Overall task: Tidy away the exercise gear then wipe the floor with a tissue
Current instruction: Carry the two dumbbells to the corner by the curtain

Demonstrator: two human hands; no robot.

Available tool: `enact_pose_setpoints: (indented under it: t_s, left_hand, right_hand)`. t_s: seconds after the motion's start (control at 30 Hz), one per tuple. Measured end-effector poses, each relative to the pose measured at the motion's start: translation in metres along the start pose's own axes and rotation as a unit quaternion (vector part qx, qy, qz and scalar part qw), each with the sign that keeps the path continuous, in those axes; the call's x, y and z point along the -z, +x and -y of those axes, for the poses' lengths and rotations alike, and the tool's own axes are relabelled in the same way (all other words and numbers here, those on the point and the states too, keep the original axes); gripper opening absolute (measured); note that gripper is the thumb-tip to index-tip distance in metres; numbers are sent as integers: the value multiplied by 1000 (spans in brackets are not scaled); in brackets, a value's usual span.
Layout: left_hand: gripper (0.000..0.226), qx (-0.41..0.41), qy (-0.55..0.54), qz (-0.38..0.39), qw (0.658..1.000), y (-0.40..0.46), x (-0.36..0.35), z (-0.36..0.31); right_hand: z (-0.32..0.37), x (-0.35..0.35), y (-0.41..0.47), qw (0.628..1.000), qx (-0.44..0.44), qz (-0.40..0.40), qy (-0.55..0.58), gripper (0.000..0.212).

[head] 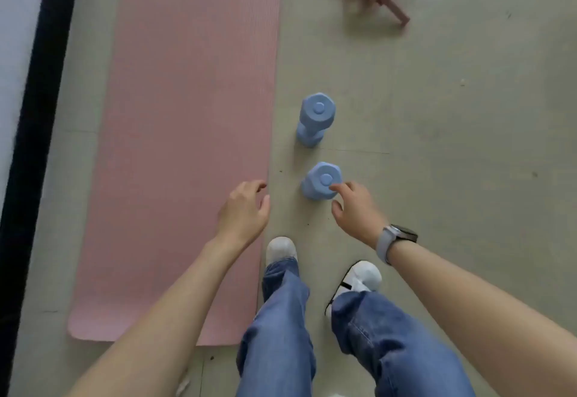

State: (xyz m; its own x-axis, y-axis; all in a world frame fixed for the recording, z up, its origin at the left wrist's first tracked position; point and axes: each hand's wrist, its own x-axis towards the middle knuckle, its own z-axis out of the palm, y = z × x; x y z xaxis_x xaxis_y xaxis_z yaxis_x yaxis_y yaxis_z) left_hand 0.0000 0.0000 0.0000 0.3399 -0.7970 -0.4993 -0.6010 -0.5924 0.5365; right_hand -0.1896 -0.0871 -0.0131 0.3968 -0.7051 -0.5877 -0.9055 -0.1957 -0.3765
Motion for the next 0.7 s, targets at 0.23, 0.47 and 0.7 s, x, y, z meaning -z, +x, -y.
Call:
enact_pose_setpoints:
  t_s: [0.23,0.47,0.7]
  left_hand:
    - [35,-30,-15,-12,999,105,-115,60]
    - [86,-131,44,80,987,191,-215,100]
    - [101,-253,152,149,944,236,-290,62]
  right_hand:
    - [-74,-78,133,967,165,13,-195,76]
    - [-130,-103,182,909,335,-121,-217,73]
    - [-220,-77,170,967,231,-100,-37,80]
